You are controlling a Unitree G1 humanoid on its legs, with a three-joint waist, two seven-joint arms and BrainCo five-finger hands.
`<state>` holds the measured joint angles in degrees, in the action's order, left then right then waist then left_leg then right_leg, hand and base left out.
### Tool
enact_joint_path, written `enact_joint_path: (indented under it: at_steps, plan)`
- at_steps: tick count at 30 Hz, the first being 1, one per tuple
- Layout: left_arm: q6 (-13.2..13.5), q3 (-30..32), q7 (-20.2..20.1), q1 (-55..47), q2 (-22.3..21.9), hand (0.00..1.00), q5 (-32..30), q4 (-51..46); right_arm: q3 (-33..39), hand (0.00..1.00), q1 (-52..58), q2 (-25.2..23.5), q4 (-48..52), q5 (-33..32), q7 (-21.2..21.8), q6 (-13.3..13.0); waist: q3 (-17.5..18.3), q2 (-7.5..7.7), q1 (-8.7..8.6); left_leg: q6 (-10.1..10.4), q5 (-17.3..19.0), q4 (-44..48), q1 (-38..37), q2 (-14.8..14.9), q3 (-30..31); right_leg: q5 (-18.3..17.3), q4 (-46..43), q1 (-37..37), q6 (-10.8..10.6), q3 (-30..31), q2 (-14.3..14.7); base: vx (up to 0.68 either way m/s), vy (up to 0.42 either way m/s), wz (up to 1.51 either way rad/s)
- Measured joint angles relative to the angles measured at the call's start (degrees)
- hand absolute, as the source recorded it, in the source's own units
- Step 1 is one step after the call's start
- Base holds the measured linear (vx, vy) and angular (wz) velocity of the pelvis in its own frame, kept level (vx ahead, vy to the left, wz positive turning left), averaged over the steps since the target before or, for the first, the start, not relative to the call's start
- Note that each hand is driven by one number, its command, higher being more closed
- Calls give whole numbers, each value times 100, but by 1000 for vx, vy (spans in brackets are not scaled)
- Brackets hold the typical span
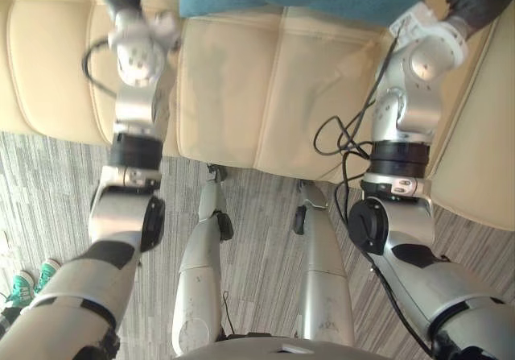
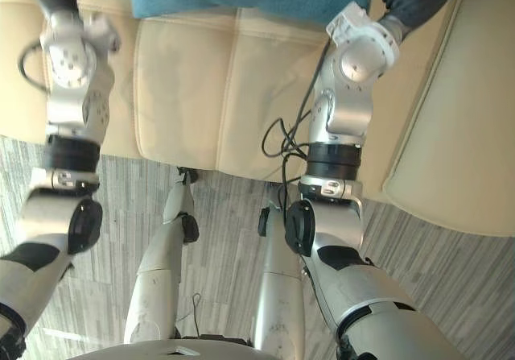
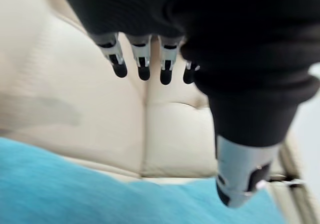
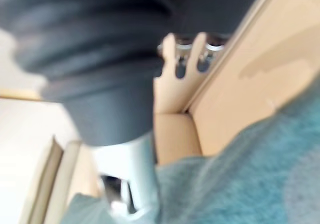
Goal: Pick up cushions and gather them together orderly.
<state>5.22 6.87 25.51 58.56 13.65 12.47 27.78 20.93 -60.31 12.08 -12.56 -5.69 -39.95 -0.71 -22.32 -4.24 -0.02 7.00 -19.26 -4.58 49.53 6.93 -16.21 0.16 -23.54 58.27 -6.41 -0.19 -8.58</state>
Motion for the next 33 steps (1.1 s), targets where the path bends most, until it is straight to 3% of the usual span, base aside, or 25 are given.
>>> enact_joint_path:
  at_steps: [8, 10, 13, 17, 20, 23, 25, 28, 31, 33]
  plan:
    - [-11, -2, -274, -632, 105, 0, 222, -139, -2, 0, 499, 457, 263, -195, 458, -83, -31, 26, -13, -64, -43, 1, -315, 20, -81, -208, -254, -159, 57, 103, 65, -6, -106, -1]
    - [8, 20, -342, -775, 185, 0, 331, -419, -1, 0, 783, 562, 312, -325, 495, -93, -32, 27, -12, -160, 31, 0, -407, 81, -80, -218, -272, -233, 68, 82, 115, -45, -124, -11]
    - [113, 155, -355, -1187, 262, 0, 373, -1017, 20, 0, 1530, 689, 852, -410, 668, -166, -33, 29, -52, -236, 86, 1, -593, 81, -88, -252, -321, -401, 66, 88, 121, -40, -115, -1]
    - [293, 329, -501, -2474, 252, 0, 599, -1950, -55, 0, 3088, 628, 1831, -415, 1068, -314, -32, 32, -132, -321, 126, 3, -1231, 73, 19, -434, -346, -1097, 83, -51, 95, -8, -107, 12]
    - [504, 528, -755, -3647, -19, 0, 671, -2234, -320, 0, 4308, 273, 2128, -376, 1512, -539, 45, 176, -137, -294, 417, 148, -1738, 95, 41, -612, -322, -1670, 110, -94, 103, 22, -120, 4]
    - [416, 588, -1037, -4648, -547, 0, 642, -1818, -673, 0, 5223, -305, 1887, -276, 2005, -533, 114, 293, -112, -277, 901, 872, -2031, 233, 37, -649, -94, -2361, 112, -107, 158, 39, -98, -16]
    - [258, 578, -1233, -5275, -822, 0, 585, -1282, -919, 0, 5739, -705, 1216, -59, 2280, -512, 257, 437, -86, -237, 1270, 1336, -2389, 384, -14, -637, 118, -2953, 112, -41, 260, 109, -44, -35]
    - [93, 630, -1511, -5986, -1095, 0, 434, -399, -945, 0, 6452, -1205, 61, -232, 2726, -449, 668, 582, -45, -143, 1746, 1734, -2958, 583, -138, -612, 549, -3779, 119, 47, 408, 119, 4, -35]
    - [-58, 856, -1733, -6324, -1321, 0, 265, 682, -852, 0, 6837, -1382, -1143, -409, 2998, -343, 1140, 622, -52, -104, 1961, 1747, -3441, 632, -272, -522, 1005, -4358, 97, 122, 432, 101, 31, -26]
    - [-96, 936, -1767, -6378, -1361, 0, 140, 1085, -785, 0, 6870, -1390, -1686, -401, 3065, -264, 1231, 622, -48, -80, 2002, 1725, -3634, 626, -293, -458, 1196, -4623, 89, 126, 425, 67, 31, -7]
